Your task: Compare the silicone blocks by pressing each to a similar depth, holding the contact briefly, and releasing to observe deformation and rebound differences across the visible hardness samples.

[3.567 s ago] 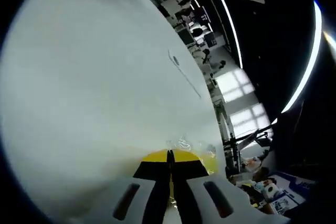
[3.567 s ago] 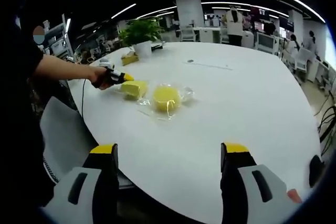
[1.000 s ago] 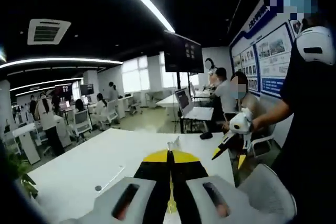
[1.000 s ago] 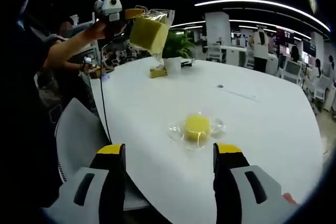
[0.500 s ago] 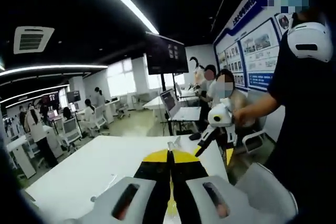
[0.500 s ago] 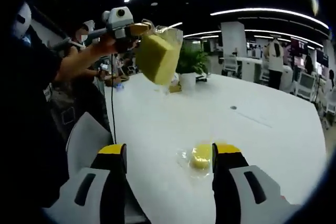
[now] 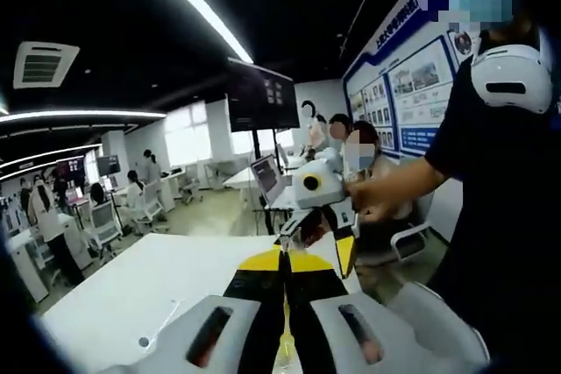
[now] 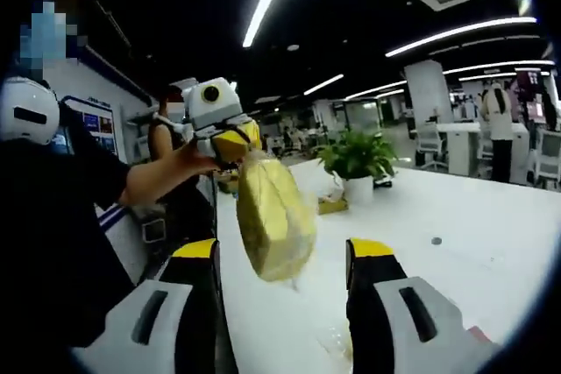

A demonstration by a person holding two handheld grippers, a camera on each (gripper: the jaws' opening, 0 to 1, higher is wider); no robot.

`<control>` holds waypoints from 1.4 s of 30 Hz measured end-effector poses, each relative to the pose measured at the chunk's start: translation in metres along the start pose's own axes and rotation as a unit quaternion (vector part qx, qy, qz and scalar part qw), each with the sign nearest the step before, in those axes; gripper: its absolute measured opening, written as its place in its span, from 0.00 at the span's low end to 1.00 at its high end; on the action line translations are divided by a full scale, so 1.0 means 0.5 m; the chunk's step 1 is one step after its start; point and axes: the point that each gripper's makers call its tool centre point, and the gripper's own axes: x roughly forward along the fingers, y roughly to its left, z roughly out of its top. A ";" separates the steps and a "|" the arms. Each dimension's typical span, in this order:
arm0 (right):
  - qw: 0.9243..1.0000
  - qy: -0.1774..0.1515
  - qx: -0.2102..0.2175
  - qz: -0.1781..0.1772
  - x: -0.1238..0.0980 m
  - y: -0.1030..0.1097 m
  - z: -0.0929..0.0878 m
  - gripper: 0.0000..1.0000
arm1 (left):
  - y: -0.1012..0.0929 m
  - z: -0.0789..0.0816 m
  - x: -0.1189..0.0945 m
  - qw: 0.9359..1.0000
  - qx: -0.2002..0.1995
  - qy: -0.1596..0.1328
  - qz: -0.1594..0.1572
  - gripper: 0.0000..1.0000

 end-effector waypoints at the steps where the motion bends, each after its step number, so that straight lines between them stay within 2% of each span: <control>1: 1.000 -0.004 0.003 0.007 0.007 0.003 0.002 0.51 | -0.002 0.001 0.001 1.000 -0.001 0.000 -0.001 0.00; 11: 0.998 -0.017 0.005 0.063 0.072 0.028 0.013 0.41 | -0.022 0.017 0.017 1.000 -0.001 -0.005 -0.018 0.00; 18: 0.997 -0.030 -0.015 0.072 0.070 0.027 0.025 0.34 | -0.018 0.018 0.013 1.000 -0.009 -0.013 -0.014 0.00; 21: 0.996 -0.035 -0.013 0.085 0.071 0.041 0.027 0.30 | -0.021 0.020 0.009 1.000 -0.012 -0.017 -0.014 0.00; 29: 0.995 -0.043 -0.034 0.084 0.074 0.050 0.033 0.19 | -0.025 0.026 0.004 1.000 -0.009 -0.022 -0.011 0.00; 33: 0.996 -0.030 -0.029 0.082 0.076 0.050 0.029 0.15 | -0.025 0.022 0.007 1.000 -0.007 -0.016 -0.008 0.00; 36: 0.996 -0.020 -0.045 0.074 0.077 0.046 0.025 0.12 | -0.024 0.017 0.006 1.000 -0.011 -0.013 -0.006 0.00; 42: 0.996 -0.008 -0.049 0.071 0.079 0.047 0.020 0.09 | -0.027 0.012 0.005 1.000 -0.016 -0.013 -0.005 0.00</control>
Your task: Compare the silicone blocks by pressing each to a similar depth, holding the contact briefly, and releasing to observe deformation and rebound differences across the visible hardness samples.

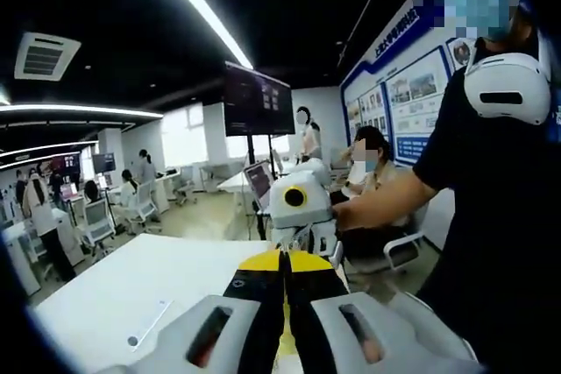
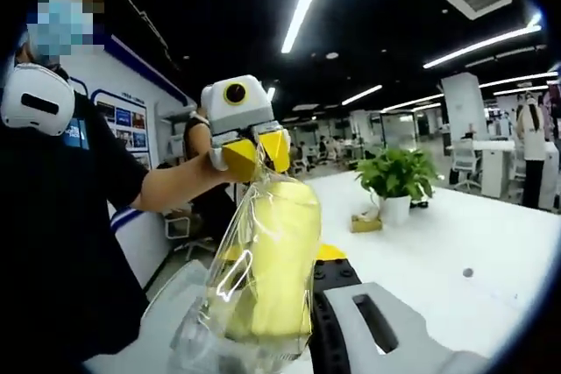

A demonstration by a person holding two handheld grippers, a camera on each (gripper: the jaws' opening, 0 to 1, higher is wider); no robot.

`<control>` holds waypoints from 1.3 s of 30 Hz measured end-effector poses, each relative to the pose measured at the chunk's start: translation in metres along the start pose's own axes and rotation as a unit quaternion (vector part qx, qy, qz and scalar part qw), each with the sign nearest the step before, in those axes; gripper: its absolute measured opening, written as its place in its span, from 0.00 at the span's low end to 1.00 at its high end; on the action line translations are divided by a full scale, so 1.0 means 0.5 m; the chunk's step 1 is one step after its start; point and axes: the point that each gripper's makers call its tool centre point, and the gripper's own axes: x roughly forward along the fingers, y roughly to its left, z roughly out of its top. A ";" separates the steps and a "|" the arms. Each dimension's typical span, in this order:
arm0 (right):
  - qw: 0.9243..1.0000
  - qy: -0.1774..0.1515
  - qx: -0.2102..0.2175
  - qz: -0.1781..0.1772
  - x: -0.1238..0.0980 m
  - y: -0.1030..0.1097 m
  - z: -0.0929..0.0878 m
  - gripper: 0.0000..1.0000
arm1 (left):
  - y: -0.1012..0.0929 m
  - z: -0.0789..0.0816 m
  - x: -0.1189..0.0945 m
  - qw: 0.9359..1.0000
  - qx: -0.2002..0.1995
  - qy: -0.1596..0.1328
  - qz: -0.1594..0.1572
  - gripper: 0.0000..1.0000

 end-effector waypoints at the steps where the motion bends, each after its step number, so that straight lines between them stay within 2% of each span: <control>1: 1.000 0.000 0.000 0.000 0.002 0.003 0.000 0.09 | 0.000 0.000 0.000 1.000 -0.002 -0.001 0.000 0.00; 3: 1.000 0.000 0.013 0.001 0.005 0.006 0.001 0.09 | 0.001 0.001 -0.002 1.000 -0.003 -0.003 0.003 0.00; 6: 1.000 -0.003 0.000 -0.003 0.007 0.006 0.004 0.08 | 0.000 0.003 -0.003 1.000 -0.004 -0.006 0.003 0.00; 13: 1.000 0.001 0.007 0.000 0.008 0.009 -0.002 0.08 | -0.002 -0.001 -0.003 1.000 -0.007 -0.008 0.006 0.00; 17: 1.000 0.001 -0.006 -0.013 0.005 0.001 -0.003 0.10 | -0.003 -0.003 -0.002 1.000 -0.007 -0.007 0.006 0.00; 19: 1.000 0.003 0.007 -0.010 0.005 0.005 -0.005 0.11 | -0.001 -0.003 -0.002 1.000 -0.007 -0.006 0.007 0.00; 20: 1.000 0.000 0.005 -0.021 0.005 -0.002 -0.003 0.11 | 0.000 -0.002 -0.002 1.000 -0.005 -0.008 0.009 0.00; 22: 1.000 -0.003 0.028 -0.011 0.006 0.005 -0.001 0.13 | 0.002 0.000 -0.002 1.000 -0.001 -0.010 0.010 0.00; 30: 1.000 -0.013 0.003 -0.022 0.003 0.003 0.008 0.18 | 0.001 0.010 -0.003 1.000 -0.004 -0.022 0.007 0.00; 33: 0.999 -0.015 -0.011 -0.030 0.002 0.000 0.007 0.24 | 0.004 0.007 -0.004 1.000 -0.007 -0.025 0.011 0.00; 39: 0.999 -0.020 -0.009 -0.050 0.001 -0.019 -0.015 0.55 | 0.006 -0.010 -0.004 0.999 -0.018 -0.026 0.017 0.00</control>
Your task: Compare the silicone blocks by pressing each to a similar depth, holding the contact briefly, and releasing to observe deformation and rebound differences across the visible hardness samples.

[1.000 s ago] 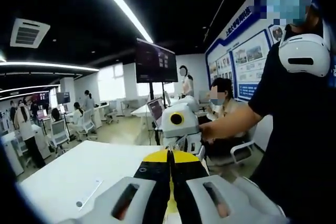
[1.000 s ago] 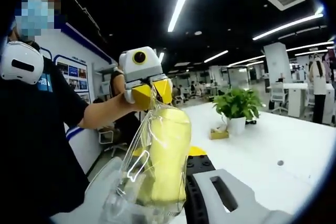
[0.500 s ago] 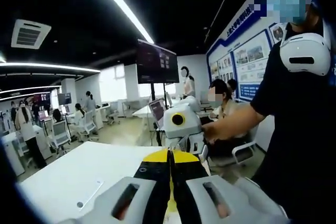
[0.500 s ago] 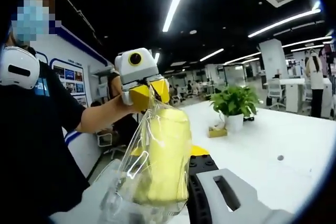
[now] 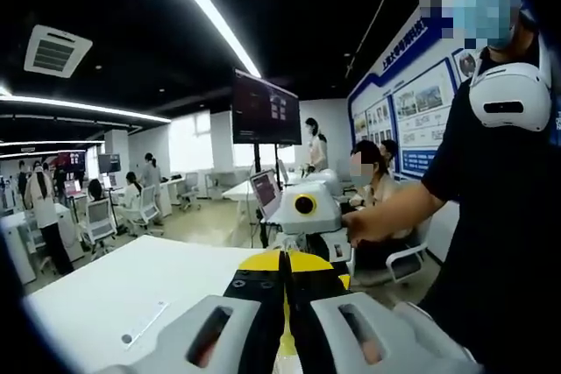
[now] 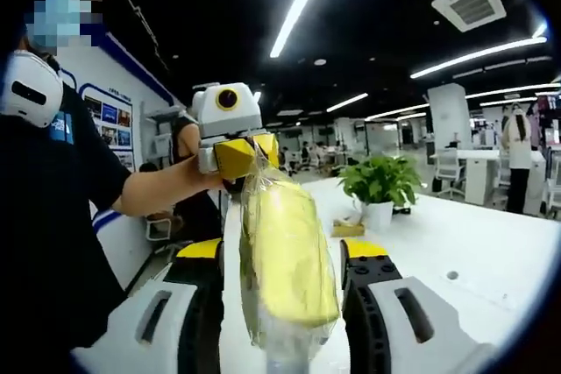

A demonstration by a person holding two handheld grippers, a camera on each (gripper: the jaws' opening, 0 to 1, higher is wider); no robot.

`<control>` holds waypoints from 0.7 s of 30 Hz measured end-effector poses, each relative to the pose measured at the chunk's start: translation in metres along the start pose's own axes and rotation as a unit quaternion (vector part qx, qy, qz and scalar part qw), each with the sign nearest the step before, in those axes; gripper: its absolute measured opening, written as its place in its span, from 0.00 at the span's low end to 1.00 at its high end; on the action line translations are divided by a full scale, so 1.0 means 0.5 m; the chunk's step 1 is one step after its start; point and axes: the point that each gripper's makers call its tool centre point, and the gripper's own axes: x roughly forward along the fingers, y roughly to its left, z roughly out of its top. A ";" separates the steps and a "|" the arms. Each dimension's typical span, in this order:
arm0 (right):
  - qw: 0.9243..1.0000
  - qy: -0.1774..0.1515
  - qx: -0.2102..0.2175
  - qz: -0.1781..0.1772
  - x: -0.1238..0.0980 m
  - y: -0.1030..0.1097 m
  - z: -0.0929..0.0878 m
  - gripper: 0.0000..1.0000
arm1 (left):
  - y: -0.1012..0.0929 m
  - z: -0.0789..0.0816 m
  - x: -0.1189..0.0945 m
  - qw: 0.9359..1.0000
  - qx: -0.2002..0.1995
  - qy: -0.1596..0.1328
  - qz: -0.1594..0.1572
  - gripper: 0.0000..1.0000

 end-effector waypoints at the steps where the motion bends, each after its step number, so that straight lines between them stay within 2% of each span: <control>1: 1.000 -0.004 0.003 0.000 0.001 0.001 -0.001 0.59 | 0.000 -0.003 0.000 1.000 -0.001 0.002 0.000 0.00; 3: 1.000 -0.005 0.003 -0.001 0.003 0.001 -0.006 0.63 | 0.004 -0.008 -0.001 1.000 -0.006 0.002 0.004 0.00; 8: 1.000 -0.003 0.020 -0.016 0.013 -0.001 -0.024 0.90 | 0.009 -0.007 -0.005 1.000 -0.015 -0.007 0.008 0.00; 10: 1.000 -0.006 0.013 -0.027 0.014 -0.007 -0.026 0.96 | 0.013 -0.005 -0.007 1.000 -0.017 -0.012 0.014 0.00; 15: 0.999 -0.023 0.018 -0.035 0.010 -0.008 -0.021 0.96 | 0.024 -0.013 -0.015 1.000 -0.017 -0.013 0.024 0.00; 21: 0.999 -0.011 0.023 -0.044 -0.001 -0.010 -0.033 0.96 | 0.045 -0.024 -0.036 0.998 -0.046 -0.027 0.046 0.00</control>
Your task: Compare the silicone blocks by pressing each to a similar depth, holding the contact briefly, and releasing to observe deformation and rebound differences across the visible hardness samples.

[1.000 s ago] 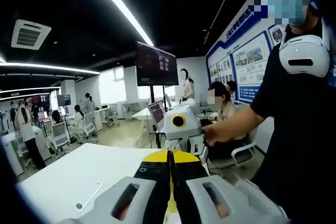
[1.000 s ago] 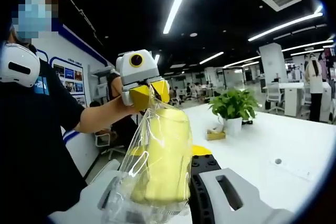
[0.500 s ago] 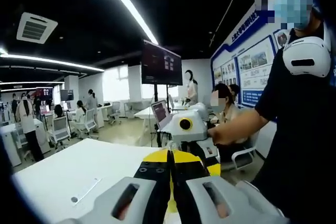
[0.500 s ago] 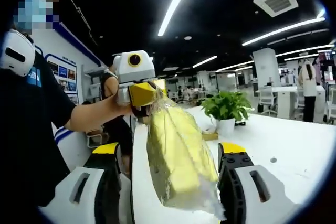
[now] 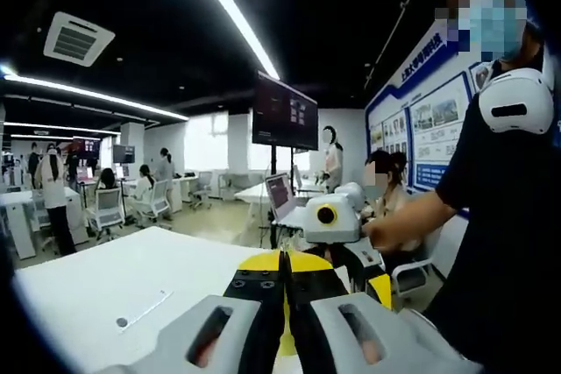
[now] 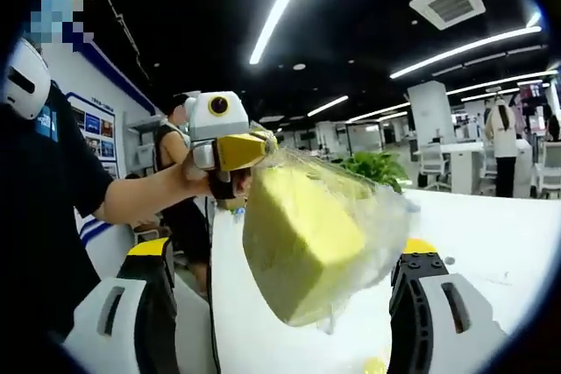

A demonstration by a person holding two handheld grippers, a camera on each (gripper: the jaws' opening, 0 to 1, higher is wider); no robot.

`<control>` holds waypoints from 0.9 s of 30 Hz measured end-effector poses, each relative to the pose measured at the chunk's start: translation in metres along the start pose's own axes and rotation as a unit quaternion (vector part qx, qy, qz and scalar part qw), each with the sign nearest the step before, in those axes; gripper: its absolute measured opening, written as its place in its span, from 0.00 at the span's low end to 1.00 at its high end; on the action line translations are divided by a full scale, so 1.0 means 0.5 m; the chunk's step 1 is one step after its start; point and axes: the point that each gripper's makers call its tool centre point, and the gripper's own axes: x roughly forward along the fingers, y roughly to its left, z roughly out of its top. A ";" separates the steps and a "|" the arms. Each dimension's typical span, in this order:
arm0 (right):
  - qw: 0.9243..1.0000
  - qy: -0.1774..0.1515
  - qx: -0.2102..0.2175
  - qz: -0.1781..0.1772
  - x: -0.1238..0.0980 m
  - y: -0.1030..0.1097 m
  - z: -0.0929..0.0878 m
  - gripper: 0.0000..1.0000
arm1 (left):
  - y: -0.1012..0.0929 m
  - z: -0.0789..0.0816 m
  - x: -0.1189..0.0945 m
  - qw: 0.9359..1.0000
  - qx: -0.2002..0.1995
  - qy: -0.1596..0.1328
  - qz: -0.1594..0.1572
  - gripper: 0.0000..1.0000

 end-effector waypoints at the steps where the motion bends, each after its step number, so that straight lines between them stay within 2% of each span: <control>1: 1.000 0.003 0.002 -0.005 -0.006 -0.002 -0.004 0.96 | 0.008 -0.002 -0.004 1.000 -0.003 -0.003 0.009 0.00; 7: 1.000 -0.003 0.005 -0.030 -0.027 -0.009 -0.010 0.96 | 0.018 -0.018 -0.017 0.999 -0.020 -0.012 0.022 0.00; 13: 0.998 0.014 -0.014 -0.058 -0.045 -0.016 -0.030 0.96 | 0.028 -0.047 -0.026 0.999 -0.039 -0.008 0.036 0.00; 16: 0.997 0.007 -0.014 -0.074 -0.072 -0.019 -0.041 0.96 | 0.028 -0.060 -0.033 0.998 -0.044 -0.005 0.040 0.00; 22: 0.992 0.006 -0.013 -0.128 -0.128 -0.043 -0.068 0.96 | 0.032 -0.080 -0.044 0.997 -0.062 -0.007 0.050 0.00; 27: 0.983 -0.011 -0.028 -0.184 -0.192 -0.064 -0.074 0.96 | 0.033 -0.098 -0.050 0.996 -0.073 -0.006 0.059 0.00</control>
